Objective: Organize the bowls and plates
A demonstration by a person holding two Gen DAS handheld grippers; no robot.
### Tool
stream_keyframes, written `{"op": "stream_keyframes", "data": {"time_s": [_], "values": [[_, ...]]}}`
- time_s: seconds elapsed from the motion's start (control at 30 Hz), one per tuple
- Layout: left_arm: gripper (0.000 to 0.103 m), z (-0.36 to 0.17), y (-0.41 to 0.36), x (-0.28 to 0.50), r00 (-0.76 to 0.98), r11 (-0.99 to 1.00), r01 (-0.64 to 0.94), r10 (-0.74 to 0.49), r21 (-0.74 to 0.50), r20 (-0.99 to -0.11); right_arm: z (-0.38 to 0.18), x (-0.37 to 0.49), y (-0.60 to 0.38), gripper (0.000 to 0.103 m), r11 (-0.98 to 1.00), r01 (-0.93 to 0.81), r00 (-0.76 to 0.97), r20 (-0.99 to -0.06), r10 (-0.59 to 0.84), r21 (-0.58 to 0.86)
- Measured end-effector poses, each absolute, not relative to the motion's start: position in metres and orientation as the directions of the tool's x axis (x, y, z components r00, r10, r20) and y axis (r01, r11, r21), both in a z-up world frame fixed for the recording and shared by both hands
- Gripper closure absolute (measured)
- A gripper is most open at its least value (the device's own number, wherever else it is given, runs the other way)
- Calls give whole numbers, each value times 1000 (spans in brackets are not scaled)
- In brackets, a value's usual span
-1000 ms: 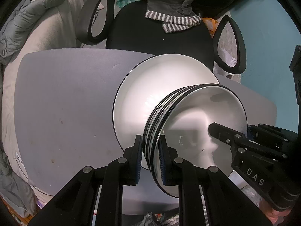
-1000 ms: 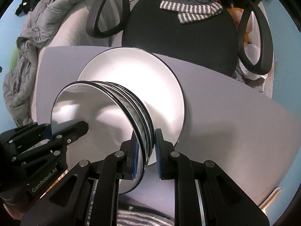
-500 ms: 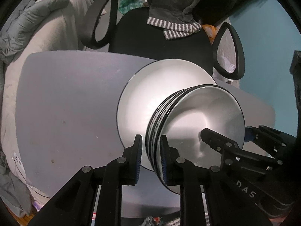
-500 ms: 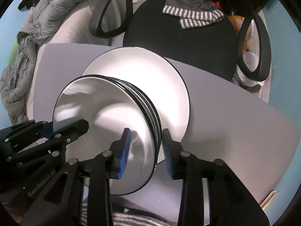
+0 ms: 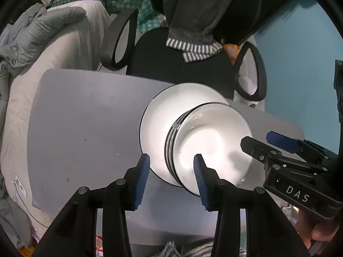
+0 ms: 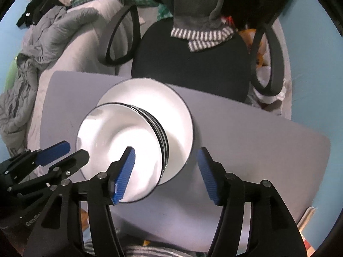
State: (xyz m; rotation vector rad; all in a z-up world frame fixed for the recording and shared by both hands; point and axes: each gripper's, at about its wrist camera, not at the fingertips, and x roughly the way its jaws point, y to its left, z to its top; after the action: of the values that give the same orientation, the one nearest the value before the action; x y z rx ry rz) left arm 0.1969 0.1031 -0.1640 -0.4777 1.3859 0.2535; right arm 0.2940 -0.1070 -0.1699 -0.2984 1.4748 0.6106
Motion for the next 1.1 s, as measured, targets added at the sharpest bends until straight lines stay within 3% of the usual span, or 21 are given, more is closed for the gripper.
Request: {"op": "stream_keyframes", "data": {"time_s": [0.2, 0.53, 0.67, 1.1], "values": [[44, -132, 93, 190, 248, 901, -393, -90, -185, -965, -140, 290, -116, 42, 820, -550, 54, -972, 228, 161], [32, -93, 92, 160, 303, 902, -386, -72, -192, -950, -89, 276, -136, 39, 823, -549, 151, -951, 270, 146], [21, -71, 86, 153, 336, 911, -372, -48, -180, -941, -72, 270, -145, 39, 826, -546, 185, -943, 278, 137], [16, -21, 63, 135, 400, 942, -289, -44, -171, -916, -20, 244, -172, 39, 860, -506, 348, -896, 276, 69]]}}
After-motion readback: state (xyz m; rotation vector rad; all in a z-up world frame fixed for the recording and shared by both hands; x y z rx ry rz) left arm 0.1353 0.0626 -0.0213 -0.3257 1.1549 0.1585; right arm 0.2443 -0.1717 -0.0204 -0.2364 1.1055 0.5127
